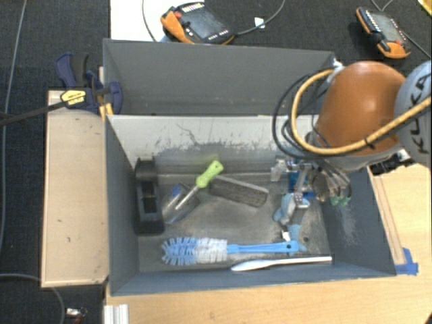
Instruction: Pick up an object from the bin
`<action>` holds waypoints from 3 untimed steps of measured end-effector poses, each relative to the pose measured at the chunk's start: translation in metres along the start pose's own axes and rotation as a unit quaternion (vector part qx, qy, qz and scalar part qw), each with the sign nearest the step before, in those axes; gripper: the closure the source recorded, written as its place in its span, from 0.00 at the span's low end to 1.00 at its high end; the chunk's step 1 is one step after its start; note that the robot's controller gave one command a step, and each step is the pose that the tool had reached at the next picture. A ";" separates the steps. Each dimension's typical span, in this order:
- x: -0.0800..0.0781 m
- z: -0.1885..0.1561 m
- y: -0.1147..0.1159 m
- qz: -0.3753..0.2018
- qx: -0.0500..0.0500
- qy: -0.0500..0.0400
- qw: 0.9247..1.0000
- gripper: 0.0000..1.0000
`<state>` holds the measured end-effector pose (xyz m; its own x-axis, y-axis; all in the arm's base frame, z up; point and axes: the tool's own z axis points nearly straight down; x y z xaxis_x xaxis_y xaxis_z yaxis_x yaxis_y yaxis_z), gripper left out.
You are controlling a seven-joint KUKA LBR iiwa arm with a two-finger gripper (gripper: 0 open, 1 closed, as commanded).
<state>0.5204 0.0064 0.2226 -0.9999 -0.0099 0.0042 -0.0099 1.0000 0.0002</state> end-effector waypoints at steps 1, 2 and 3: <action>-0.002 -0.004 0.000 0.000 0.000 -0.004 1.000 0.00; -0.007 0.126 0.145 0.010 -0.001 -0.006 1.000 0.00; -0.075 0.068 0.068 -0.090 0.003 -0.012 0.996 0.00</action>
Offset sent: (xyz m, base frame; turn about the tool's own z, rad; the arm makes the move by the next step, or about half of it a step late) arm 0.0028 0.1716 -0.1526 0.0174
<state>0.5940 0.0749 0.1543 -0.9817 -0.1894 -0.0194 -0.1894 0.9819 -0.0067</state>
